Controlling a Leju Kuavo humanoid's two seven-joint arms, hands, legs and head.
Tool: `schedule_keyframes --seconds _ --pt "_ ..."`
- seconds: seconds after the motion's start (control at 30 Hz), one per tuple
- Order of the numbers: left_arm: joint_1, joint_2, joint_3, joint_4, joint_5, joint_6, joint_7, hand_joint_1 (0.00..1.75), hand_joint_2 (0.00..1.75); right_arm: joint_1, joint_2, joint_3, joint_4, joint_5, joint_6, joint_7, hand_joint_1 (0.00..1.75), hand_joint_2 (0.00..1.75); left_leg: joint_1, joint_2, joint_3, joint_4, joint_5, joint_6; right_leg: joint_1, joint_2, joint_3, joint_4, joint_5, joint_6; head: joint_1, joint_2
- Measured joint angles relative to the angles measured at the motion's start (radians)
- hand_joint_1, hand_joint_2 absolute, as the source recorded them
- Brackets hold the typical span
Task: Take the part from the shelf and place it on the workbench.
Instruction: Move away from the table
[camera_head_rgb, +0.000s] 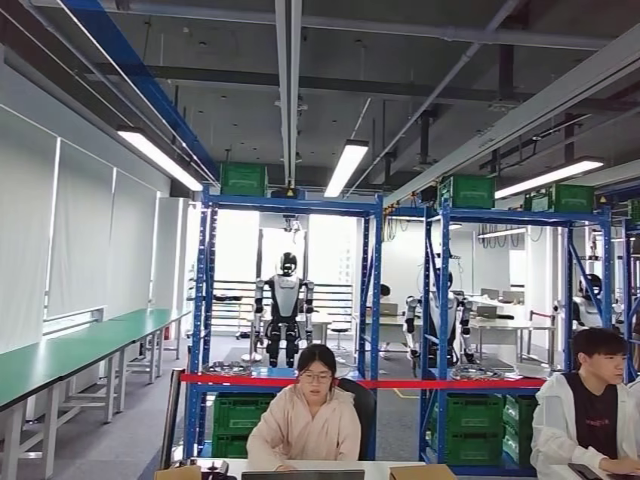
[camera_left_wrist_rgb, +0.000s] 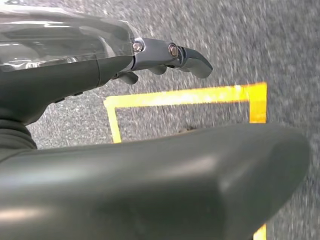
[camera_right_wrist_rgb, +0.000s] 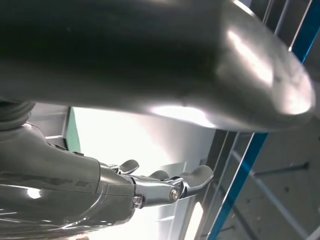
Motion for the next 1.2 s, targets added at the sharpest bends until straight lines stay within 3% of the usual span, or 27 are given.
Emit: schedule_keyframes --seconds 0.07,0.13,0.2,0.27,0.3,0.33,0.37,0.4,0.47,0.53,0.63,0.67,0.7,0.8,0.83,0.87,0.9,0.97,1.03,1.07,1.13,1.2 --pt "0.000 -0.003 0.005 0.000 0.004 0.002 -0.001 0.00 0.00 0.021 0.001 -0.005 0.020 0.002 -0.002 -0.004 0.00 0.00 0.003 0.000 -0.003 -0.004 0.013 -0.011 0.009 -0.002 0.032 -0.058 0.002 -0.009 0.000 0.000" --pt "0.001 -0.005 0.009 0.000 0.006 0.002 -0.001 0.00 0.00 0.038 0.003 -0.013 0.045 0.003 -0.005 -0.006 0.00 0.00 0.007 0.000 -0.005 -0.007 0.018 -0.022 0.009 -0.005 0.028 -0.069 0.022 -0.015 0.001 0.000" --pt "0.003 -0.007 0.011 0.000 0.009 0.002 -0.001 0.00 0.00 0.049 0.006 -0.023 0.083 0.003 -0.015 -0.002 0.00 0.00 0.007 -0.001 -0.018 0.033 -0.034 -0.030 0.004 -0.009 0.015 -0.080 0.045 -0.024 0.001 0.000" --pt "0.004 -0.008 0.014 0.000 0.012 0.003 0.000 0.00 0.00 0.063 0.008 -0.036 0.134 0.002 -0.026 0.004 0.00 0.00 0.011 -0.002 -0.051 0.146 -0.131 -0.037 0.001 -0.012 -0.011 -0.080 0.064 -0.028 0.000 0.000" --pt "0.005 -0.008 0.015 0.000 0.013 0.004 0.000 0.00 0.00 0.070 0.008 -0.042 0.159 0.002 -0.028 0.006 0.00 0.00 0.013 -0.002 -0.065 0.209 -0.164 -0.041 0.001 -0.013 -0.026 -0.076 0.072 -0.027 0.001 0.000" --pt "0.006 -0.008 0.017 0.000 0.013 0.005 0.000 0.00 0.00 0.075 0.008 -0.048 0.182 0.001 -0.030 0.006 0.00 0.00 0.015 -0.002 -0.069 0.253 -0.175 -0.045 0.000 -0.014 -0.042 -0.071 0.080 -0.025 0.001 0.000" --pt "0.007 -0.008 0.019 0.000 0.013 0.006 -0.001 0.00 0.00 0.078 0.008 -0.053 0.202 0.000 -0.034 0.008 0.00 0.00 0.017 -0.002 -0.057 0.265 -0.164 -0.050 -0.002 -0.015 -0.059 -0.064 0.088 -0.021 0.001 0.000" --pt "0.007 -0.008 0.022 0.000 0.013 0.006 -0.001 0.00 0.00 0.080 0.008 -0.058 0.221 -0.001 -0.039 0.013 0.00 0.00 0.021 -0.002 -0.028 0.240 -0.137 -0.054 -0.005 -0.015 -0.077 -0.054 0.094 -0.017 0.001 0.000" --pt "0.006 -0.008 0.025 0.000 0.013 0.006 -0.001 0.00 0.00 0.083 0.008 -0.071 0.260 -0.004 -0.048 0.023 0.00 0.00 0.029 -0.002 0.066 0.112 -0.096 -0.066 -0.009 -0.014 -0.112 -0.026 0.101 -0.006 0.001 0.000" --pt "0.004 -0.010 0.027 0.000 0.013 0.006 -0.002 0.00 0.00 0.085 0.008 -0.086 0.306 -0.006 -0.052 0.027 0.00 0.00 0.030 -0.005 0.129 0.010 -0.105 -0.062 -0.009 -0.012 -0.138 0.001 0.107 0.005 0.000 0.000" --pt "0.006 -0.014 0.030 0.000 0.013 0.006 -0.002 0.00 0.00 0.084 0.009 -0.115 0.400 0.015 -0.053 0.017 0.00 0.00 0.025 -0.004 0.125 -0.005 -0.106 -0.035 -0.012 -0.011 -0.150 0.011 0.118 0.023 0.000 0.000" --pt "0.006 -0.015 0.032 0.000 0.013 0.008 -0.002 0.00 0.00 0.084 0.009 -0.125 0.434 0.028 -0.053 0.011 0.00 0.00 0.024 -0.002 0.117 -0.003 -0.097 -0.024 -0.014 -0.010 -0.154 0.019 0.104 0.029 0.000 0.000" --pt "0.006 -0.016 0.034 0.000 0.013 0.009 -0.002 0.00 0.00 0.084 0.009 -0.135 0.463 0.040 -0.053 0.005 0.00 0.00 0.025 0.000 0.106 -0.003 -0.087 -0.015 -0.016 -0.010 -0.163 0.042 0.073 0.035 0.000 0.000" --pt "0.007 -0.018 0.038 0.000 0.012 0.010 -0.002 0.00 0.00 0.079 0.012 -0.162 0.541 0.068 -0.054 -0.005 0.00 0.00 0.021 0.003 0.066 -0.002 -0.056 -0.001 -0.018 -0.009 -0.200 0.207 -0.066 0.045 0.000 0.000" --pt "0.007 -0.018 0.039 0.000 0.011 0.010 -0.002 0.00 0.00 0.078 0.015 -0.173 0.565 0.081 -0.059 -0.006 0.00 0.00 0.018 0.003 0.052 -0.002 -0.046 0.001 -0.019 -0.009 -0.202 0.256 -0.085 0.046 0.000 0.000" --pt "0.008 -0.019 0.040 0.000 0.009 0.010 -0.002 0.00 0.00 0.077 0.017 -0.183 0.585 0.099 -0.068 -0.006 0.00 0.00 0.015 0.004 0.040 -0.001 -0.036 0.001 -0.018 -0.008 -0.191 0.278 -0.082 0.044 0.000 0.000" --pt "0.008 -0.019 0.042 0.000 0.008 0.010 -0.002 0.00 0.00 0.076 0.019 -0.194 0.602 0.124 -0.083 -0.006 0.00 0.00 0.012 0.004 0.027 -0.001 -0.027 0.001 -0.017 -0.008 -0.164 0.264 -0.061 0.039 0.000 0.000" --pt "0.008 -0.022 0.043 0.000 0.007 0.010 -0.002 0.00 0.00 0.070 0.021 -0.214 0.625 0.190 -0.129 -0.007 0.00 0.00 0.006 0.004 0.009 -0.001 -0.009 0.001 -0.009 -0.006 -0.062 0.138 -0.017 0.018 0.000 0.000" --pt "0.007 -0.027 0.046 0.000 0.007 0.010 -0.004 0.00 0.00 0.057 0.023 -0.235 0.655 0.270 -0.188 -0.007 0.00 0.00 0.003 0.004 -0.001 0.000 0.007 -0.004 0.005 -0.006 0.039 -0.012 -0.008 -0.004 0.000 0.000" --pt "0.007 -0.030 0.048 0.000 0.007 0.010 -0.004 0.00 0.00 0.050 0.023 -0.245 0.676 0.313 -0.224 -0.008 0.00 0.00 0.005 0.005 -0.004 -0.001 0.014 -0.009 0.011 -0.006 0.066 -0.055 -0.011 -0.010 0.000 0.000" --pt "0.008 -0.033 0.053 0.000 0.007 0.010 -0.006 0.00 0.00 0.032 0.021 -0.264 0.742 0.407 -0.316 -0.008 0.00 0.00 0.008 0.007 -0.011 -0.002 0.027 -0.019 0.014 -0.006 0.071 -0.083 -0.004 -0.015 0.000 0.000" --pt "0.011 -0.035 0.057 0.000 0.007 0.010 -0.008 0.00 0.00 0.003 0.018 -0.286 0.851 0.495 -0.421 -0.006 0.00 0.00 0.009 0.005 -0.023 0.019 -0.007 -0.028 0.010 -0.009 0.056 -0.095 0.017 -0.025 0.001 0.001"
